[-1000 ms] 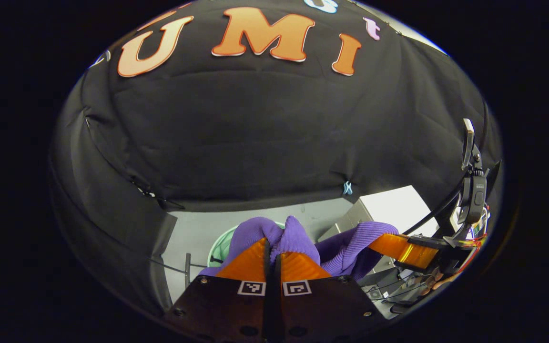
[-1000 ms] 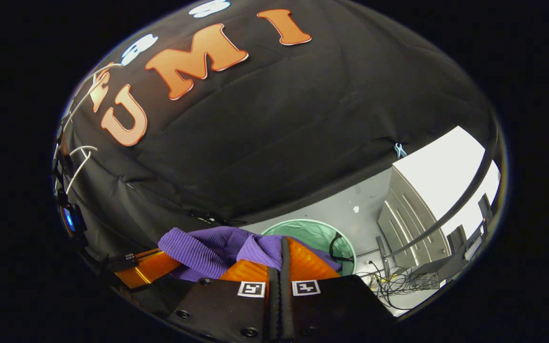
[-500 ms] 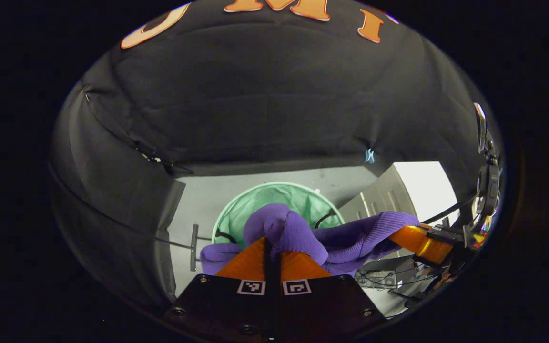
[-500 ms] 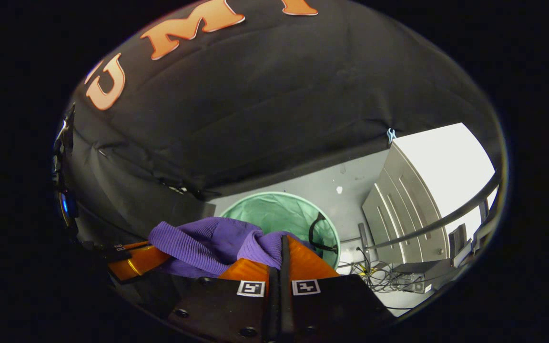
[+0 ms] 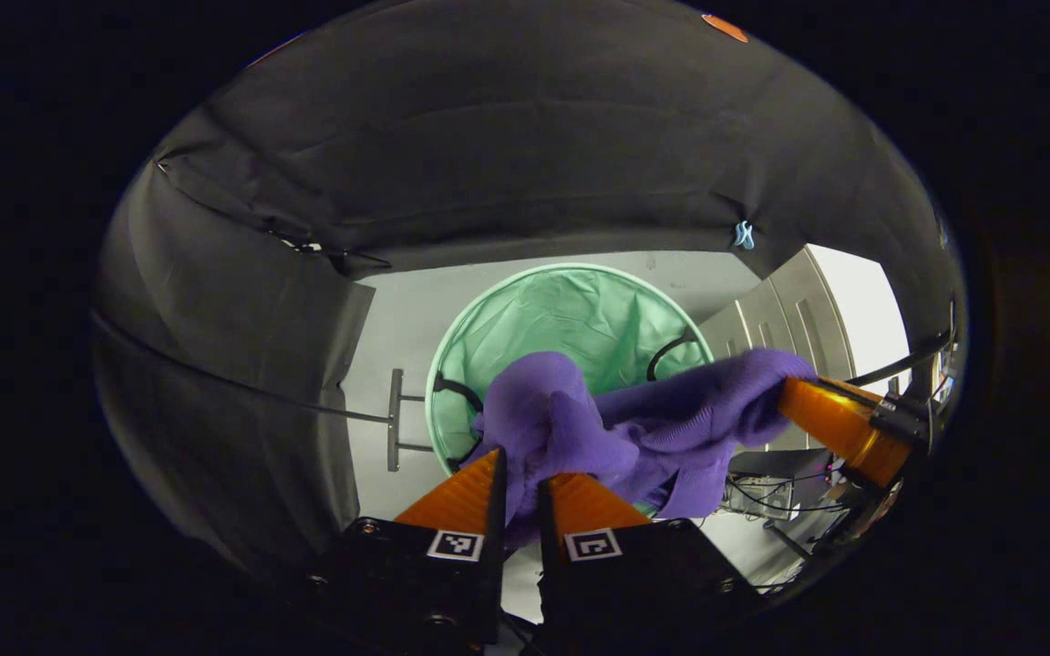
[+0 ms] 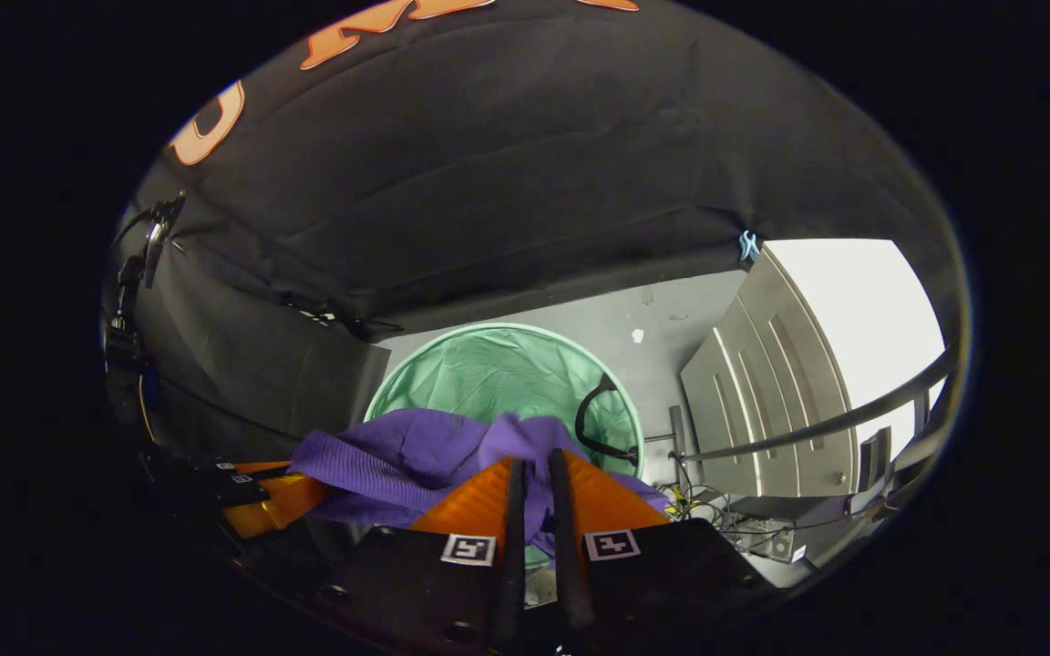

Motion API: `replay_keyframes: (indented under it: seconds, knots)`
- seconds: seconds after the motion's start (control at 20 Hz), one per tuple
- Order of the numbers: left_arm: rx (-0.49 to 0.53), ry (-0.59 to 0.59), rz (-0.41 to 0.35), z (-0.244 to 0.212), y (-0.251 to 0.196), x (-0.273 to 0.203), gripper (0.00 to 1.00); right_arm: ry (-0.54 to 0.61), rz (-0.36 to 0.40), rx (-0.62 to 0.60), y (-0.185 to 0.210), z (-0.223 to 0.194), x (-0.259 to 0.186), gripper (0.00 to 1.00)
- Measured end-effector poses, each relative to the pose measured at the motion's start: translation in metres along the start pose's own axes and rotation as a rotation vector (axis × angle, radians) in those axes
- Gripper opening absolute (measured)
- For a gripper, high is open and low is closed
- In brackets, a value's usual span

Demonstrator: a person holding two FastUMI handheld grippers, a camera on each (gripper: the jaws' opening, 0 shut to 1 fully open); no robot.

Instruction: Grasp the clothes on the hanger with both hands and then place them into the laundry hamper below.

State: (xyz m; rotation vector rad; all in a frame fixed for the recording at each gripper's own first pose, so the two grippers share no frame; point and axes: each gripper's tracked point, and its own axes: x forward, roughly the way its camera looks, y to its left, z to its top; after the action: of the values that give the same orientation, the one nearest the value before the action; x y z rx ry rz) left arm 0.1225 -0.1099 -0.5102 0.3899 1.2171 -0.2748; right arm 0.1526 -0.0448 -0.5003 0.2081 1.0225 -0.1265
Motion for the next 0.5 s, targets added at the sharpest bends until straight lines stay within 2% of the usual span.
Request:
replay_keyframes:
  seconds: [0.05,0.15,0.2,0.25,0.3,0.35,0.4,0.5]
  knots:
    - [0.006,-0.003,0.01,0.0,0.003,-0.002,0.24,-0.003,-0.014,-0.003,-0.002,0.001,-0.001,0.33]
    - [0.009,-0.015,0.008,0.001,0.005,-0.009,0.47,-0.015,-0.032,-0.014,-0.005,0.003,-0.01,0.56]
    - [-0.004,-0.022,0.005,0.002,0.004,-0.012,0.59,-0.022,-0.029,-0.011,-0.004,0.002,-0.014,0.55]
    - [-0.024,-0.028,-0.002,0.0,0.003,-0.015,0.71,-0.029,-0.033,-0.004,-0.005,0.002,-0.019,0.65]
    - [-0.044,-0.031,-0.01,-0.002,0.002,-0.02,0.83,-0.038,-0.034,0.005,-0.008,0.002,-0.024,0.61]
    - [-0.064,-0.032,-0.022,-0.006,-0.001,-0.025,0.85,-0.046,-0.037,0.014,-0.01,0.001,-0.03,0.69]
    - [-0.08,-0.026,-0.033,-0.01,-0.003,-0.029,0.85,-0.056,-0.035,0.023,-0.011,0.0,-0.037,0.82]
    - [-0.097,-0.017,-0.037,-0.018,0.001,-0.036,0.98,-0.069,-0.051,0.034,-0.015,0.0,-0.048,1.0]
